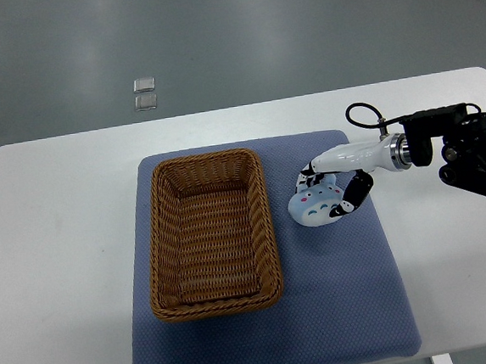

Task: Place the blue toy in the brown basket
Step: 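Lower the right hand and close its fingers around the plush toy, then lift the plush toy with the right hand and carry it over the basket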

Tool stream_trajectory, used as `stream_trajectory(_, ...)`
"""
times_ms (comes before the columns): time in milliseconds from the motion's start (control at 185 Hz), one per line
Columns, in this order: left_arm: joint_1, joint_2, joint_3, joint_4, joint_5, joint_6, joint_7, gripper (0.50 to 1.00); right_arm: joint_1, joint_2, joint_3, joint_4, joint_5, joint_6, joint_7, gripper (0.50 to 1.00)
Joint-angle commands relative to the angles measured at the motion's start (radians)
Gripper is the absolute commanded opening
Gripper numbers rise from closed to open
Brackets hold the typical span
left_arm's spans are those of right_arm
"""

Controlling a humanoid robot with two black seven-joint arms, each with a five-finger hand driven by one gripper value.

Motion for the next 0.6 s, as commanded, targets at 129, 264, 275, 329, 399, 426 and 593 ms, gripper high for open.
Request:
stream_trajectory(129,0.000,0.000,0.000,0.000,0.000,0.000,0.000,1.000,0.004,-0.002,0.002,0.003,0.004,0.007,0.001,0.584)
stream_trajectory(264,0.000,0.000,0.000,0.000,0.000,0.000,0.000,1.000,0.035,-0.014,0.008,0.003,0.007,0.010,0.002,0.584)
stream_trajectory(275,0.000,0.000,0.000,0.000,0.000,0.000,0.000,1.000,0.039,-0.015,0.008,0.003,0.009,0.010,0.002,0.584)
stream_trajectory(329,0.000,0.000,0.002,0.000,0.000,0.000,0.000,1.000,0.050,-0.019,0.008,0.003,0.009,0.012,0.002,0.584)
stream_trajectory(399,0.000,0.000,0.002,0.000,0.000,0.000,0.000,1.000,0.064,-0.026,0.019,0.002,0.010,0.014,0.004,0.586)
stream_trajectory(426,0.000,0.000,0.002,0.000,0.000,0.000,0.000,1.000,0.081,-0.032,0.020,0.002,0.012,0.017,0.004,0.586)
stream_trajectory(593,0.000,0.000,0.002,0.000,0.000,0.000,0.000,1.000,0.136,-0.034,0.023,0.002,0.026,0.014,0.002,0.588)
